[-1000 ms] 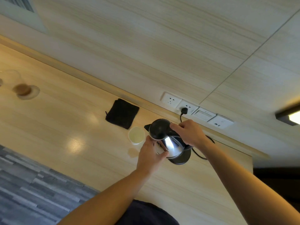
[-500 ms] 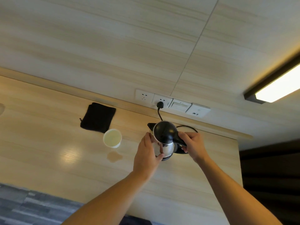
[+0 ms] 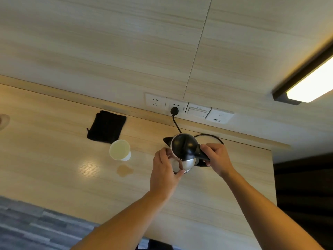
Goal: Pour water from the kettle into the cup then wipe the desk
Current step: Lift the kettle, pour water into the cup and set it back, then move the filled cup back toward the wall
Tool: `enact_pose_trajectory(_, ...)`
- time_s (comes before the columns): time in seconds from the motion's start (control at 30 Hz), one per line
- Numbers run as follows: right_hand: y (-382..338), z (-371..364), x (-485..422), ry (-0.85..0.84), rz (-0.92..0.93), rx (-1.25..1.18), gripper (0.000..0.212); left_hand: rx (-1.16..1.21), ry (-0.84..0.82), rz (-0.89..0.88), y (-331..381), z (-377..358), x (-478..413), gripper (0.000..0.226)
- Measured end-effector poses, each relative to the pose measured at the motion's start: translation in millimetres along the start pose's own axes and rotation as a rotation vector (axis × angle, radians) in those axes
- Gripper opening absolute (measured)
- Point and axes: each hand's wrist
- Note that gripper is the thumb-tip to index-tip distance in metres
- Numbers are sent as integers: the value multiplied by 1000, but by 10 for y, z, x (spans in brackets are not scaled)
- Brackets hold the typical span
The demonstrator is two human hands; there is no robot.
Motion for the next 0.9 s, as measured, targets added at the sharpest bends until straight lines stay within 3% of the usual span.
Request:
enact_pose_trajectory(0.23, 23, 22, 1, 44, 74, 180, 39, 10, -26, -15, -68, 105, -9, 94)
enact_pose_trajectory(0.37, -154, -2, 53, 259, 204, 395, 32, -2, -63, -7, -380, 555, -91, 89)
enact_pose_trajectory(0.47, -495, -280, 195, 348, 418, 421, 32, -59, 41, 14, -703, 1059, -204, 82)
enact_pose_trajectory(0.53, -724, -595, 316, 233, 546, 412, 26, -112, 72, -2, -929, 1363, -327, 82)
enact_pose_trajectory(0.63, -846, -1150, 434, -34, 550, 478, 33, -207, -32, -45, -1230, 1686, -601, 89)
enact_pose_trajectory(0.77, -690, -1829, 319, -283, 215, 643, 67, -261, -280, -61, -1501, 1808, -968, 106)
enact_pose_trajectory(0.9, -530, -2270, 124, -334, 24, 633, 93, -274, -453, -85, -1637, 1680, -1191, 101)
Point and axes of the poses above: each hand's wrist, its own x-axis away from the middle knuckle, its own z-axis out of the back of the hand, y = z × x, and after that the axes turned 9 degrees about y, right-handed
